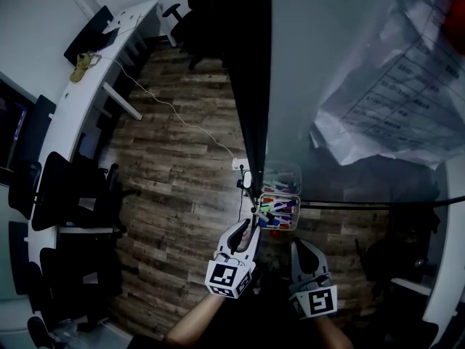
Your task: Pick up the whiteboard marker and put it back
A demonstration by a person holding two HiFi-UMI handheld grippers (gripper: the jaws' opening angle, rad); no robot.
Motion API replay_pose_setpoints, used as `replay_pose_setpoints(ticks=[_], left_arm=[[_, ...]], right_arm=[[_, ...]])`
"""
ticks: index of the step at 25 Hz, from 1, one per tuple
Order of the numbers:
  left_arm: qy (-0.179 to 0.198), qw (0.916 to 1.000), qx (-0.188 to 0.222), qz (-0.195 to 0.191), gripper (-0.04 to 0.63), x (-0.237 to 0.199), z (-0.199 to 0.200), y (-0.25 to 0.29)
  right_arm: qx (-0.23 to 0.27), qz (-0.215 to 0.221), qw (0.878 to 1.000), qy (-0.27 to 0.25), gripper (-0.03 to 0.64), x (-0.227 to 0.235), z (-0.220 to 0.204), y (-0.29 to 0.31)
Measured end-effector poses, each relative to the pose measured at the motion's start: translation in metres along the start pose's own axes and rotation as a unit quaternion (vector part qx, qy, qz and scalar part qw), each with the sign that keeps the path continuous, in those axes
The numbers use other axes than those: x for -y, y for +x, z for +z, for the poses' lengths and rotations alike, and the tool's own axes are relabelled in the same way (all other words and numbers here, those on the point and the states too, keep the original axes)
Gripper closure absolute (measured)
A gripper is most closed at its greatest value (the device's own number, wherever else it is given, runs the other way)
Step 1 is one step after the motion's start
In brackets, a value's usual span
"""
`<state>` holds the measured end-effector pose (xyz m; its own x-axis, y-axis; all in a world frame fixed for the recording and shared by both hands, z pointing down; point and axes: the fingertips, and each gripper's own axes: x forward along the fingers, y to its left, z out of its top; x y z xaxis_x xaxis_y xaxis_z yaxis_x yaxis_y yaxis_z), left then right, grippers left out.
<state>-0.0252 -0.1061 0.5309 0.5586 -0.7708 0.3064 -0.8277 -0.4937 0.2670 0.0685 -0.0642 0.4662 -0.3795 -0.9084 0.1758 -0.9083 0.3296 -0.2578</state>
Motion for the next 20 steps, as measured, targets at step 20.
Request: replay_pose_setpoints(ticks=[20], left_arm=[[-0.018, 0.9991, -0.029, 0.025, 0.48, -0.013, -0.017, 0.033]], right_arm=[[-0.007, 0.0, 1.0, 0.0, 0.603, 0.025, -0.001, 0.014]])
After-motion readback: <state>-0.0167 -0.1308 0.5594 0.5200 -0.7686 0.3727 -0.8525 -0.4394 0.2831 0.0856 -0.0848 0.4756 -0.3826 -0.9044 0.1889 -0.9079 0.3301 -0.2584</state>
